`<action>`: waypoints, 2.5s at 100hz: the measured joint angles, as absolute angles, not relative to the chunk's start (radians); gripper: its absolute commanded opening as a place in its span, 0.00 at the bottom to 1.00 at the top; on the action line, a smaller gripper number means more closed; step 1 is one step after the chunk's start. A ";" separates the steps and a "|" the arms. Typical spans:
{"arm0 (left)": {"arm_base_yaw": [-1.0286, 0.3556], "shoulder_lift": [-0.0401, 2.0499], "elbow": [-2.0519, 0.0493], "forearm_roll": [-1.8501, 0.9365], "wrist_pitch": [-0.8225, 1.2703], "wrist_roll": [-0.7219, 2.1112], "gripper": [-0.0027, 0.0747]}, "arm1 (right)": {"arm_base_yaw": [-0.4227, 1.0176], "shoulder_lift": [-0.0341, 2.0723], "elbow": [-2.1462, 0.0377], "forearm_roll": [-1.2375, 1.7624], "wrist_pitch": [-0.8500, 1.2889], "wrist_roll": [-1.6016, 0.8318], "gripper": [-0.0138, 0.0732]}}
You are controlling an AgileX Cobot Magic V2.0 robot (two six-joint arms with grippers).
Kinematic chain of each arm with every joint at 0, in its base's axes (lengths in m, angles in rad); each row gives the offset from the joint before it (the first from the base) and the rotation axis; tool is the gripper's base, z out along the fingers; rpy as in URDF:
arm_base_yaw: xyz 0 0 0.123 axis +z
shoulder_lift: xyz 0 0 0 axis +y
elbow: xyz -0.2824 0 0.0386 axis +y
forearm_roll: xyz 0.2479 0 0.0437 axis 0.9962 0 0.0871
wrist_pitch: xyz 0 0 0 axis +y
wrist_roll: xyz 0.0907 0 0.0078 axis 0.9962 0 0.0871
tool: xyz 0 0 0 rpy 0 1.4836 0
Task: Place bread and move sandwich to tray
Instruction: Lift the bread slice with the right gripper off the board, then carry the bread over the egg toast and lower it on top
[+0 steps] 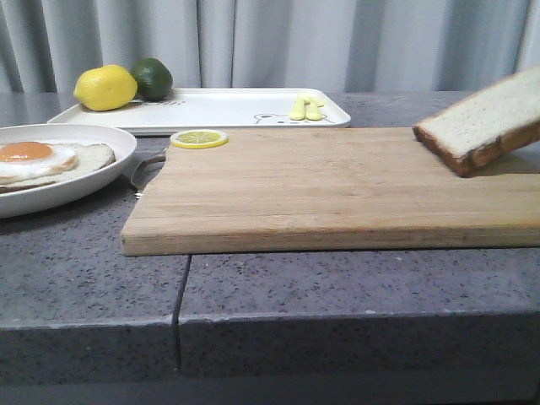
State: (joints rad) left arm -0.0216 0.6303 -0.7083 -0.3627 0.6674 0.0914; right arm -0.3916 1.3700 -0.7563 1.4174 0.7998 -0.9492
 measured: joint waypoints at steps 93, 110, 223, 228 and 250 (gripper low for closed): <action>-0.022 0.630 -0.708 -0.363 0.667 0.091 0.58 | 0.510 1.325 -0.962 1.628 0.226 -0.756 0.09; -0.022 0.630 -0.708 -0.363 0.667 0.091 0.58 | 0.628 1.445 -1.051 1.666 0.184 -0.756 0.09; -0.022 0.630 -0.708 -0.363 0.667 0.091 0.58 | 0.826 1.890 -1.367 1.819 0.105 -0.755 0.10; -0.022 0.630 -0.708 -0.363 0.667 0.091 0.58 | 0.826 1.890 -1.367 1.819 0.098 -0.755 0.11; -0.022 0.630 -0.708 -0.363 0.667 0.091 0.58 | 0.826 1.891 -1.359 1.804 0.089 -0.755 0.37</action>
